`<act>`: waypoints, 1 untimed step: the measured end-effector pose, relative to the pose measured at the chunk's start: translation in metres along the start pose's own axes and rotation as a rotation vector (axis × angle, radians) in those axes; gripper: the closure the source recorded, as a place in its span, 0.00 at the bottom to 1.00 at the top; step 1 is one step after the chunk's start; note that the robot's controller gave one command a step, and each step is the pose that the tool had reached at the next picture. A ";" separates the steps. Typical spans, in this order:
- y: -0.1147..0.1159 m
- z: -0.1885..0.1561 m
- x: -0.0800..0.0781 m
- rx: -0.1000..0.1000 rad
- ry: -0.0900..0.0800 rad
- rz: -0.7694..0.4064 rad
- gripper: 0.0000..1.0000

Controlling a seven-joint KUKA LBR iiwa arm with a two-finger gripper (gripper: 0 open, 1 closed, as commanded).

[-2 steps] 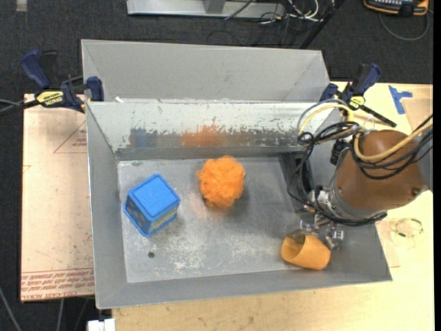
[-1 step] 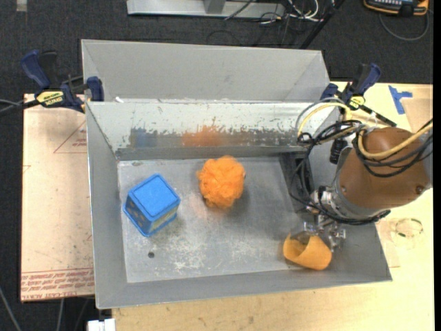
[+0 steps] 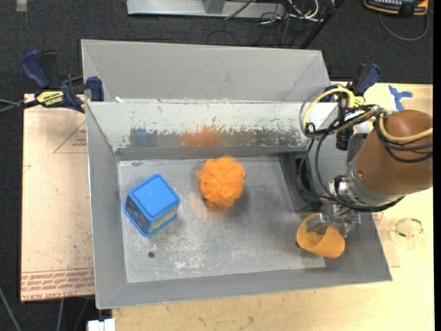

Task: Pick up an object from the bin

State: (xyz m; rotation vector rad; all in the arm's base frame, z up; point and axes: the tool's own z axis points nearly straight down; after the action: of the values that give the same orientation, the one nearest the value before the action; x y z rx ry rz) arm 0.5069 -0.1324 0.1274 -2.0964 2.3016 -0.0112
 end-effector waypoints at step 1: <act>0.011 -0.018 0.004 0.003 -0.002 -0.057 1.00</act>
Offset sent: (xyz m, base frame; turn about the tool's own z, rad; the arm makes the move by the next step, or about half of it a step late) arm -0.0101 0.0083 0.1068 -0.0587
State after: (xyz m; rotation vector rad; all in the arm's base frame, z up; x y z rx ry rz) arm 0.4950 -0.1356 0.1454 -2.1590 2.2387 -0.0137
